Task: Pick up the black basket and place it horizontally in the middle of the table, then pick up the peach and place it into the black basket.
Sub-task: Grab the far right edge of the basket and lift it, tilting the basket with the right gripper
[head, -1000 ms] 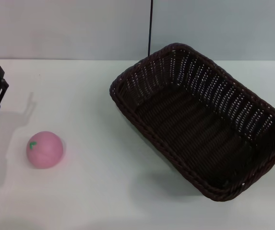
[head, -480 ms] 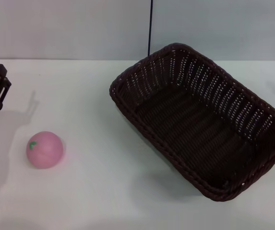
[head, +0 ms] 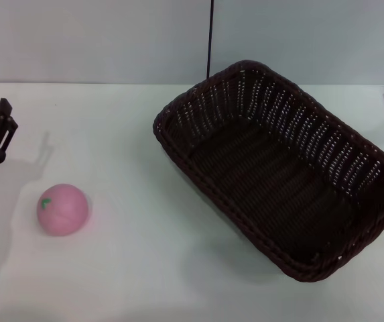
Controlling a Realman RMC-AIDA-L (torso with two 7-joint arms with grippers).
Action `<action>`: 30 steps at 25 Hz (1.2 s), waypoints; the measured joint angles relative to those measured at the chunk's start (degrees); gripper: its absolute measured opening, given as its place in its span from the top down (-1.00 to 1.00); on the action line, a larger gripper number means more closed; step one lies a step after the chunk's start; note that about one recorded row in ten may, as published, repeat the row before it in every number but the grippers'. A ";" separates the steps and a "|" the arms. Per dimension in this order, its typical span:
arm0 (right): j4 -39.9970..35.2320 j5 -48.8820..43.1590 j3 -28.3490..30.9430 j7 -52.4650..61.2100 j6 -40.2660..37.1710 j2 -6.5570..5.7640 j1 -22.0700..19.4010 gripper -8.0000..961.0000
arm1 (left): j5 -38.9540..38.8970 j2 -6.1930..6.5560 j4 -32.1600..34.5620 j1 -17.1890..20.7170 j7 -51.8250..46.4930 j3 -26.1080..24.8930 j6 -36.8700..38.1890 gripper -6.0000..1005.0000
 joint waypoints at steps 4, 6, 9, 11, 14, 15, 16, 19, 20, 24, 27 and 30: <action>3.42 -0.29 -2.78 0.29 4.22 1.67 1.32 -0.57 | -0.01 -0.01 -0.11 0.07 0.16 0.00 -0.67 -0.62; 4.56 -0.38 -4.55 0.31 7.00 2.85 1.58 -0.56 | 0.00 -0.01 -0.13 0.03 0.27 0.00 -0.86 -0.62; 7.50 -0.39 -7.72 0.30 11.62 4.12 1.82 -0.55 | 0.00 0.04 -0.14 0.01 0.27 0.00 -0.90 -0.61; 9.44 -0.20 -8.61 0.30 13.61 4.69 2.15 -0.54 | 0.00 0.10 -0.15 0.04 0.22 0.00 -0.90 -0.61; 13.38 -0.09 -9.57 -0.30 17.24 5.55 2.91 -0.52 | -0.01 0.22 -0.14 0.06 0.05 -0.01 -0.90 -0.61; 15.28 -0.07 -10.57 -0.56 19.44 5.89 3.16 -0.52 | 0.00 0.22 -0.15 0.07 0.10 -0.01 -0.90 -0.60; 15.28 -0.07 -10.57 -0.56 19.44 5.89 3.16 -0.52 | 0.00 0.22 -0.15 0.07 0.10 -0.01 -0.90 -0.60; 17.27 0.00 -12.14 -0.94 22.65 6.37 3.37 -0.50 | 0.00 0.21 -0.15 0.03 0.18 -0.02 -0.90 -0.60; 17.90 0.05 -12.31 -1.09 23.46 6.53 3.49 -0.50 | 0.00 0.20 -0.15 0.02 0.26 -0.02 -0.82 -0.60; 19.92 0.39 -12.47 -1.61 25.60 6.87 4.13 -0.48 | 0.00 0.23 -0.11 0.04 0.35 -0.01 -0.68 -0.59; 20.53 1.37 -12.51 -1.89 26.75 7.02 4.12 -0.47 | 0.00 0.27 0.06 0.06 0.32 0.00 -0.65 -0.59; 21.01 2.13 -12.57 -1.95 27.04 7.08 4.08 -0.46 | 0.00 0.27 0.15 0.08 0.32 -0.04 -0.62 -0.58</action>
